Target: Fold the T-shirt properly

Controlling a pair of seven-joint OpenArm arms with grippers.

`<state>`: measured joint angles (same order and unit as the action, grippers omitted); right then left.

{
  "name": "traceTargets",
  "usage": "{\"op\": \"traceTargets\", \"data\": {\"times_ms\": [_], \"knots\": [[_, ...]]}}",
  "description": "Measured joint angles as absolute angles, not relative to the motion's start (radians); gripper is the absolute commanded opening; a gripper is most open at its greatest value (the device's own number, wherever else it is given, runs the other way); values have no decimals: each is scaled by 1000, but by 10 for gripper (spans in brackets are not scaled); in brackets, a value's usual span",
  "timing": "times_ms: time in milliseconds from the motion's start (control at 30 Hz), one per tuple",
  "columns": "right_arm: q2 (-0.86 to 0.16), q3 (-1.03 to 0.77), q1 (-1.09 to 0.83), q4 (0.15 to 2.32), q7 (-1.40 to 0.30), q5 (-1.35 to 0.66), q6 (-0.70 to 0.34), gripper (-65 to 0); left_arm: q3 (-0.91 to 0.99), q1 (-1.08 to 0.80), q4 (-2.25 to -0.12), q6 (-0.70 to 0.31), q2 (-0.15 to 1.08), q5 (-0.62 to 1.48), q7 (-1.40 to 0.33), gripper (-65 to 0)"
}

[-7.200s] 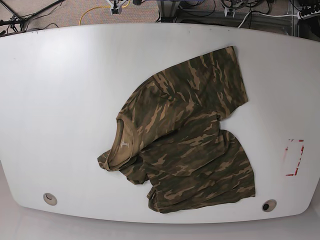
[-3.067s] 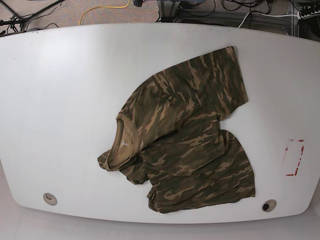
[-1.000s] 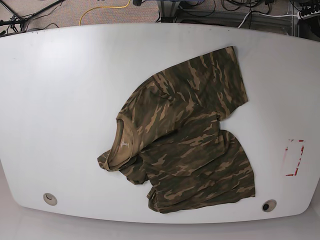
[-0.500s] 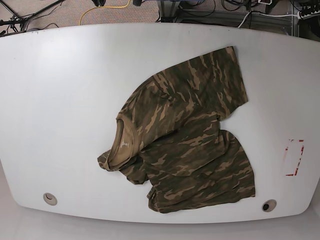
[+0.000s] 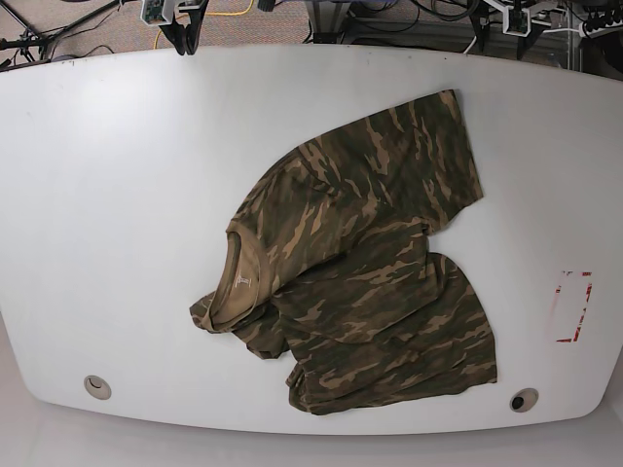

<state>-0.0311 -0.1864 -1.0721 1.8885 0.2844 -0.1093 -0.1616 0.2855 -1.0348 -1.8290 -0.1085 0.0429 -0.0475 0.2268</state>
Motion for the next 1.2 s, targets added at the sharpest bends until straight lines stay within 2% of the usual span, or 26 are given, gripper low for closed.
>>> {"op": "traceTargets", "data": {"times_ms": [333, 867, 1000, 1200], "knots": [[-28, -192, -970, 1892, 251, -109, -160, -591, 294, -994, -1908, -105, 48, -47, 203, -316], [-31, -187, -817, 1899, 200, -101, -160, -595, 298, -880, -1912, -105, 58, -44, 173, -305], [-37, -162, -790, 1901, 156, -102, -155, -572, 294, -829, -1905, -105, 56, -52, 170, -288], [-36, -164, -750, 1913, 112, -102, -163, -488, 289, -796, -1924, -108, 57, -53, 179, -230]]}}
